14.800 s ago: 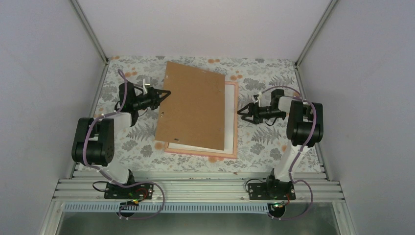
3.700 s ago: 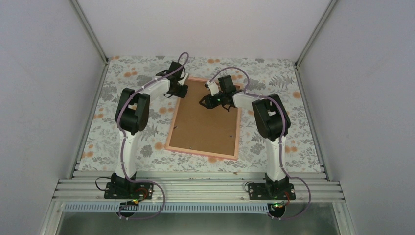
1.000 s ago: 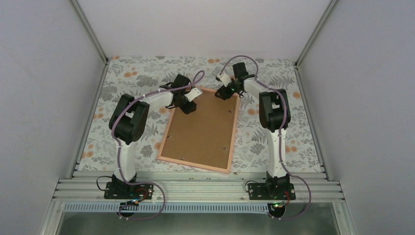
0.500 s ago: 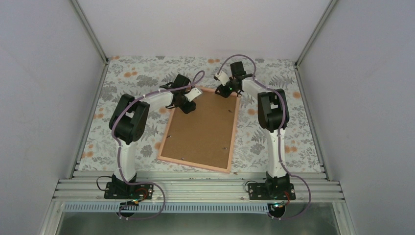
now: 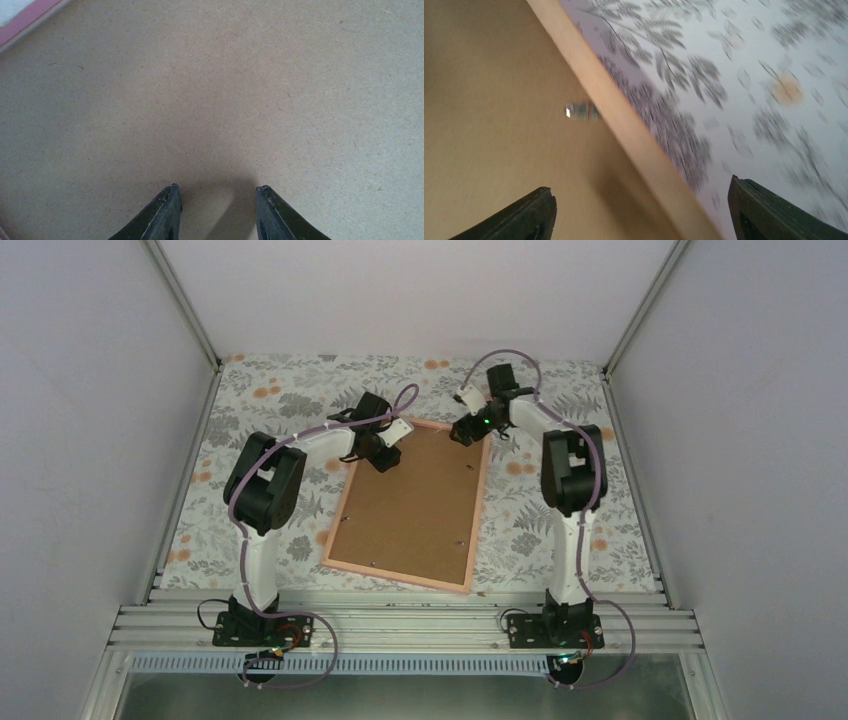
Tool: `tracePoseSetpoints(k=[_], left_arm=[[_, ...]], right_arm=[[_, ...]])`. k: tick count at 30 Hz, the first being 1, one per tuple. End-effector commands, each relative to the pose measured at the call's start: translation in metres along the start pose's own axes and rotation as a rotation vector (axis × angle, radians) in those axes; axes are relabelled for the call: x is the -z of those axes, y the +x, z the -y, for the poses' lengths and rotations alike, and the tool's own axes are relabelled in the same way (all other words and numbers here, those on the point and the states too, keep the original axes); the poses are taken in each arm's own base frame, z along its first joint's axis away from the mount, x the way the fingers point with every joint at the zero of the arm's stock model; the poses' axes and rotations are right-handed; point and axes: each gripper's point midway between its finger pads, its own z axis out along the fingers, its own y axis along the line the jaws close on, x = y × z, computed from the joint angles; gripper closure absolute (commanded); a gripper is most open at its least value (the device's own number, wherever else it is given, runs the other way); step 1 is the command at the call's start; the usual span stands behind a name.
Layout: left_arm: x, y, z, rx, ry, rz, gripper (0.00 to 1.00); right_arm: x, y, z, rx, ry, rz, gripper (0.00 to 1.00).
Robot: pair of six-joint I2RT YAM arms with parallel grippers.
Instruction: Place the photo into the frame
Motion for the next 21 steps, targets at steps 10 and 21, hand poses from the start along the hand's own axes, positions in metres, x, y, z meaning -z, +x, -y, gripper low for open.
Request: tracePoseSetpoints(k=[10, 21], left_arm=[[-0.007, 0.007, -0.001, 0.025, -0.019, -0.022, 0.62], [-0.007, 0.007, -0.002, 0.03, -0.022, -0.022, 0.61]], right_arm=[[0.084, 0.079, -0.019, -0.285, 0.121, -0.143, 0.04], [0.052, 0.101, -0.042, -0.367, 0.018, -0.211, 0.09]])
